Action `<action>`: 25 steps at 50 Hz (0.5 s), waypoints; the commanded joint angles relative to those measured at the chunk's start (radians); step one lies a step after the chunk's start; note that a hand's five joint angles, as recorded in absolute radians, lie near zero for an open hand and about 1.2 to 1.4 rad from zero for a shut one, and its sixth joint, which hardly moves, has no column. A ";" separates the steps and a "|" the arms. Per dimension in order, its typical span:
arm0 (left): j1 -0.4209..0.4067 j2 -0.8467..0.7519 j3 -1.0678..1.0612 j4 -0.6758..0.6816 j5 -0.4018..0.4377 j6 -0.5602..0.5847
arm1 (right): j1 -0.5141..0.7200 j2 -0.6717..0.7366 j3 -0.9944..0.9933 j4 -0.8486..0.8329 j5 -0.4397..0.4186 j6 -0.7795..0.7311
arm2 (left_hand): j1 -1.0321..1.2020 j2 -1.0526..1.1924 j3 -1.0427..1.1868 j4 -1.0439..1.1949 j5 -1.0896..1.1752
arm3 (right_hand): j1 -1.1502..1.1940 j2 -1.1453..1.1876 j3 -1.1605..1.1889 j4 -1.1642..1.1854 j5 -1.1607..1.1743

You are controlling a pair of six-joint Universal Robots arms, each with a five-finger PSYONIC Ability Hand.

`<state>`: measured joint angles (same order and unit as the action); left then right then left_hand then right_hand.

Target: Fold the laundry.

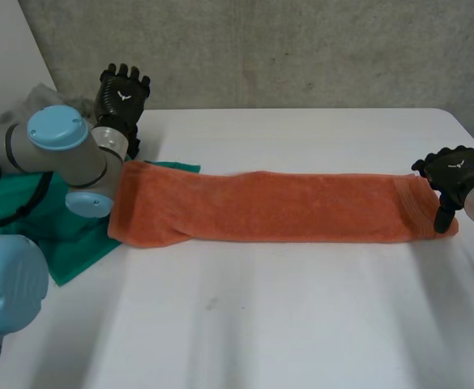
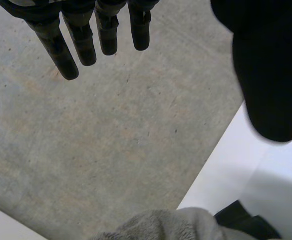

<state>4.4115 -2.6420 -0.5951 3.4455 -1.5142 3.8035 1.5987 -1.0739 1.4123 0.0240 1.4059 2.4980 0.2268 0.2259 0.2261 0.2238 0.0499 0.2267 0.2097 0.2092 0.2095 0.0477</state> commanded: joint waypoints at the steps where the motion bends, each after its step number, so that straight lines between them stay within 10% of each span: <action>1: -0.021 0.180 -0.242 0.001 0.008 -0.022 | -0.026 -0.015 0.028 0.013 -0.041 -0.001 | -0.025 -0.024 -0.024 -0.022 -0.023 | 0.034 0.051 0.052 0.052 0.039; 25: -0.058 0.416 -0.568 -0.009 0.011 -0.234 | -0.091 0.180 -0.015 -0.075 -0.165 -0.001 | -0.031 -0.030 -0.030 -0.028 -0.029 | 0.360 0.377 0.378 0.377 0.365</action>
<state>4.3658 -2.2275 -1.1478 3.4357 -1.5035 3.5662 1.5068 -0.9647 1.4357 -0.0394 1.2468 2.4969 0.2243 0.2220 0.2260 0.2198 0.0499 0.4750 0.4711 0.4749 0.4764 0.3058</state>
